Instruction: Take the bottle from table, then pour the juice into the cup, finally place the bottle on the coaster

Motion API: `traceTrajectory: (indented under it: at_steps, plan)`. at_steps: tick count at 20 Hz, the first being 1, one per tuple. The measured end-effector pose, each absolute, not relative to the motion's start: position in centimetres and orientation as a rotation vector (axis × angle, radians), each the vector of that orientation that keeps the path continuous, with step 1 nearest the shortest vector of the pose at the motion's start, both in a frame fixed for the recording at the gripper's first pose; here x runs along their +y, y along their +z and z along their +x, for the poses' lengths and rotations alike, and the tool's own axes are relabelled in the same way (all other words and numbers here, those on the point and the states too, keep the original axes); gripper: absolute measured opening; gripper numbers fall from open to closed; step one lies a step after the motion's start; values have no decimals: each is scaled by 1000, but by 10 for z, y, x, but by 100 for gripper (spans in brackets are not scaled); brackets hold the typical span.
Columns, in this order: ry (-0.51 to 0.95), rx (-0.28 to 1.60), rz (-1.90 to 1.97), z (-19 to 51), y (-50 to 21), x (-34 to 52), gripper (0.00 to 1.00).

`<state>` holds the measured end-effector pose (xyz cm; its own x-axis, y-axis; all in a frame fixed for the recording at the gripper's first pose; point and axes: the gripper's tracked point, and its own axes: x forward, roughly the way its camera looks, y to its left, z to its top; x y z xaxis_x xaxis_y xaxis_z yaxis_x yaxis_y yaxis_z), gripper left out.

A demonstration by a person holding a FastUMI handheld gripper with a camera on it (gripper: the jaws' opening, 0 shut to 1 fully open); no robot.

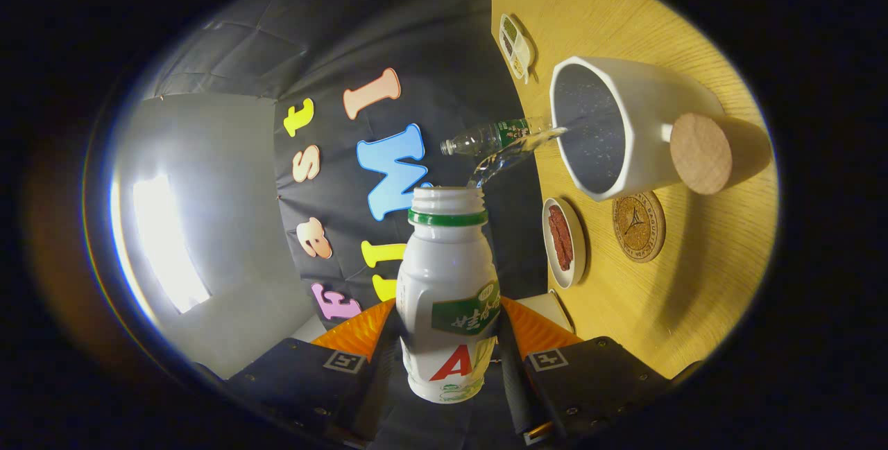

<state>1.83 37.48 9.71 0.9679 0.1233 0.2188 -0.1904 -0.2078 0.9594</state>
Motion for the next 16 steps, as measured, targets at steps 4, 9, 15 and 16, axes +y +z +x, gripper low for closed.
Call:
traceTrajectory:
  at_steps: [4,9,15,16]
  plan:
    - [296,-58,1768,18,100,375,70]
    - [302,-66,1789,17,101,375,70]
    - [305,-75,1814,18,103,374,70]
    - [306,-77,1821,19,103,374,70]
